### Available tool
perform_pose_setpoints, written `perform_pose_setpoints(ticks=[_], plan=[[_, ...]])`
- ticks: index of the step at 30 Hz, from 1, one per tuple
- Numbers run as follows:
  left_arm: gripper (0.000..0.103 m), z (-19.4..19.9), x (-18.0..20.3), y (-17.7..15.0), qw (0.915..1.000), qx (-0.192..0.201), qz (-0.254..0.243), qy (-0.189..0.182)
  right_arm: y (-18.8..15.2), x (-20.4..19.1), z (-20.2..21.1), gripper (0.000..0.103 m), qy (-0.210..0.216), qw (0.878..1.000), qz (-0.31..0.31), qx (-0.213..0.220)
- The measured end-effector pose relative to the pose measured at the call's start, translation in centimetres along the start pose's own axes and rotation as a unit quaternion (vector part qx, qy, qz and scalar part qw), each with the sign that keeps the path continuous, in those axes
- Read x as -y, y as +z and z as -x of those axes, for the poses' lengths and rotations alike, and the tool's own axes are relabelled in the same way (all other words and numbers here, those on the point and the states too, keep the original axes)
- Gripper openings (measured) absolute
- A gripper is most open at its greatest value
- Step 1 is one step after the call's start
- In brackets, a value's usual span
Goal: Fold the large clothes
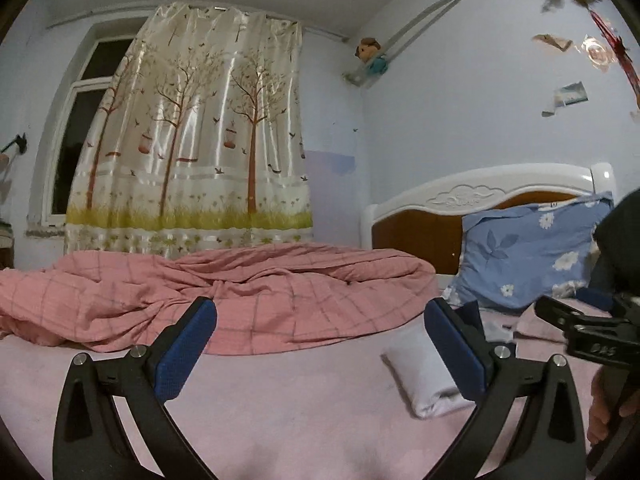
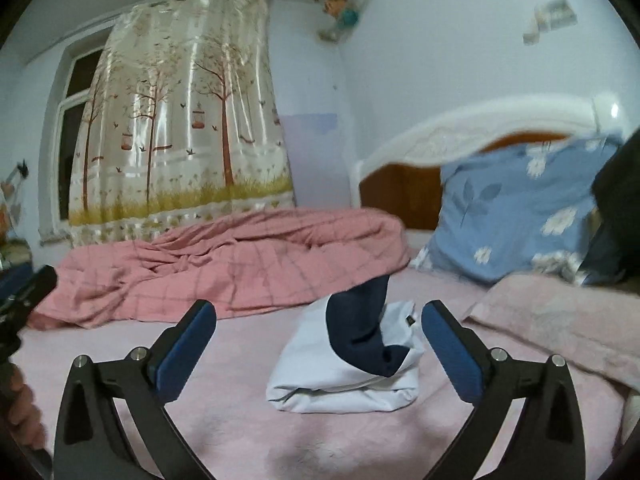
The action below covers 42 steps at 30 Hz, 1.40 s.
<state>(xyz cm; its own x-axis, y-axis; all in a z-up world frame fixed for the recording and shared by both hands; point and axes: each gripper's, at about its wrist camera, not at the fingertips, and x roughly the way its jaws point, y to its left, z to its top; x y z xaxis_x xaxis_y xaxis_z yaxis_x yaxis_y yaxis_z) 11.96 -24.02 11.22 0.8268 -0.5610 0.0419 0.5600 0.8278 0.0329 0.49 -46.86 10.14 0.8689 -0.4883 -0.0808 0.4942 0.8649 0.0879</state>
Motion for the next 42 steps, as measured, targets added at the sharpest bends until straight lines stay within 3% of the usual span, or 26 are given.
perform_pose_setpoints(ticks=[7, 10, 12, 19, 25, 33, 42], plan=[[0.103, -0.5, -0.1, -6.4, 0.9994, -0.032, 0.004, 0.011, -4.9, -1.4, -0.3, 0.103, -0.033, 0.999, 0.03, 0.004], [0.103, -1.0, 1.2, -8.4, 0.9985, -0.051, -0.02, 0.004, -6.8, -1.1, -2.0, 0.103, -0.043, 0.998, 0.032, -0.029], [0.103, -0.9, 1.2, -8.3, 0.9991, -0.039, -0.013, 0.008, -7.0, -0.8, -2.7, 0.103, -0.037, 0.998, 0.027, -0.043], [0.103, -2.0, 0.8, -8.9, 0.9975, -0.065, 0.001, 0.027, -7.7, -1.8, -3.3, 0.103, -0.045, 0.996, 0.058, -0.058], [0.103, -1.9, 1.7, -9.0, 0.9972, -0.066, -0.02, 0.029, -7.4, -1.3, -2.8, 0.103, -0.051, 0.997, 0.041, -0.044], [0.103, -2.2, 1.4, -8.9, 0.9969, -0.073, -0.011, 0.028, -7.3, -1.0, -2.3, 0.103, -0.056, 0.997, 0.03, -0.039], [0.103, -1.3, 1.9, -8.7, 0.9979, -0.051, -0.025, 0.031, -7.2, -0.9, -1.8, 0.103, -0.054, 0.997, 0.035, -0.035]])
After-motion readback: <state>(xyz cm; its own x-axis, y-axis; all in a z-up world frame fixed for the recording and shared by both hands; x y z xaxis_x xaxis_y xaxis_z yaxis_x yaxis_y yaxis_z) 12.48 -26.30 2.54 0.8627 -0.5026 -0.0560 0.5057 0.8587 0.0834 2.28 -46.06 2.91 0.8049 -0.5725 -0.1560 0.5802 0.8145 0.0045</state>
